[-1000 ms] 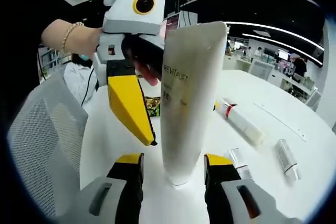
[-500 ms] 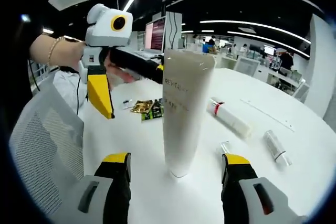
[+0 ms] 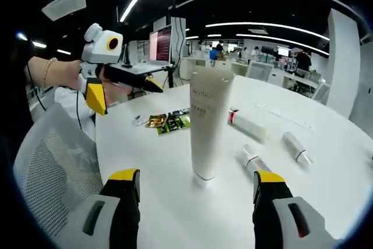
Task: Arrange the skincare products in the storage area until every visible bottle or jar stands upright without overlapping.
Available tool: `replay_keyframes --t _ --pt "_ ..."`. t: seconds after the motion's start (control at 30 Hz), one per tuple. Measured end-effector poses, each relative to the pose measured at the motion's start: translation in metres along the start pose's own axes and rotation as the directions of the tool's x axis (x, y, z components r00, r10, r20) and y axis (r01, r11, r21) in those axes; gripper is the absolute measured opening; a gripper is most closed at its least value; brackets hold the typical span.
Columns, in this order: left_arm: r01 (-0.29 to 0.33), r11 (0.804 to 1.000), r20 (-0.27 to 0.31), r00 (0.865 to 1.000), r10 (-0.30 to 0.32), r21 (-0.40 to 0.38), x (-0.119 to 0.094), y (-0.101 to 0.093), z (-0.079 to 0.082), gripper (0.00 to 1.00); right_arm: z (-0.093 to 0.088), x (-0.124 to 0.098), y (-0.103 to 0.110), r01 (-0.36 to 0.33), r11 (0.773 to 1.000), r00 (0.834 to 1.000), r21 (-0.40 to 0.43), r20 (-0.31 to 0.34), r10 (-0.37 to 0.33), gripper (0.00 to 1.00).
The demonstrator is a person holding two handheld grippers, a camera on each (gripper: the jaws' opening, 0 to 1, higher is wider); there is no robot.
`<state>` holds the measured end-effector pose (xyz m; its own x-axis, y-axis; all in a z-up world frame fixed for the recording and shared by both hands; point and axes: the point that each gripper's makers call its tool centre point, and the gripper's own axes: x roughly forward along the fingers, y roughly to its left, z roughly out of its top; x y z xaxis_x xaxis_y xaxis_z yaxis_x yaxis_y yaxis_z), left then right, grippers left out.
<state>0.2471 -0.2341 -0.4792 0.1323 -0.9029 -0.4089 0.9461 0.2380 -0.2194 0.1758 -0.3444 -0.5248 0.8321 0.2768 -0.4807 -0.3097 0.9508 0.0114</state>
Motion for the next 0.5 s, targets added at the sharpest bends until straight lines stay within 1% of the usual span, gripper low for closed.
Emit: replay_keyframes --t 0.07,0.17,0.37,0.47,0.5 --pt "-0.012 1.000 0.007 1.000 0.012 -0.016 -0.008 0.002 -0.003 0.96 -0.003 -0.005 0.003 0.008 1.000 1.000 0.004 0.002 -0.008 0.83" --pt "-0.024 0.999 -0.003 1.000 0.024 -0.044 -0.019 0.003 -0.012 0.99 -0.004 -0.013 0.009 0.021 1.000 1.000 0.000 0.007 -0.021 0.83" --pt "-0.040 0.998 0.004 0.999 0.041 -0.054 -0.040 -0.002 -0.024 0.99 -0.008 -0.024 0.017 0.040 0.999 0.999 -0.003 0.011 -0.040 0.84" --pt "-0.046 0.998 -0.010 0.999 0.046 -0.048 -0.048 -0.001 -0.033 0.99 -0.007 -0.031 0.023 0.050 0.999 0.998 0.016 0.026 -0.050 0.85" --pt "-0.049 0.998 -0.021 0.999 0.048 -0.047 -0.051 -0.001 -0.037 0.99 -0.008 -0.033 0.020 0.052 0.998 0.998 0.020 0.027 -0.053 0.85"
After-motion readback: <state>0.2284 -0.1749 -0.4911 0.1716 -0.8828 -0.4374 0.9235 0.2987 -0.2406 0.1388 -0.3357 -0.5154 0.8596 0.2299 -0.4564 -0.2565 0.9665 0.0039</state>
